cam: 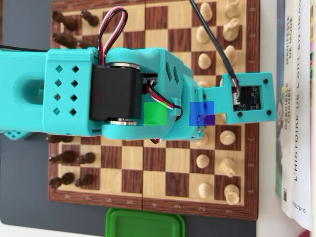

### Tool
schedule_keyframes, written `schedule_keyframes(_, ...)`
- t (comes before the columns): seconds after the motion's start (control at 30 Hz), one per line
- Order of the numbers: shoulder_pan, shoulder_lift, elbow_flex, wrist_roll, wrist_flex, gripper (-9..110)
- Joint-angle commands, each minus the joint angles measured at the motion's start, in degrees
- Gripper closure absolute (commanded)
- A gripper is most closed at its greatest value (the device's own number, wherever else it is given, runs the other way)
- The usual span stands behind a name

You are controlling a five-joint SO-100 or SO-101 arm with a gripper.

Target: Play chess

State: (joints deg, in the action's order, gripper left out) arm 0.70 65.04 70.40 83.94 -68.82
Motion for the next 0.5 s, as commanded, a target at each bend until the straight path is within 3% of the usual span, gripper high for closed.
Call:
schedule_keyframes(0.0, -0.18, 0.62, -2.46, 0.26, 0.44, 85)
schedule_keyframes(0.47, -0.44, 0.53, -2.46, 0.26, 0.44, 89)
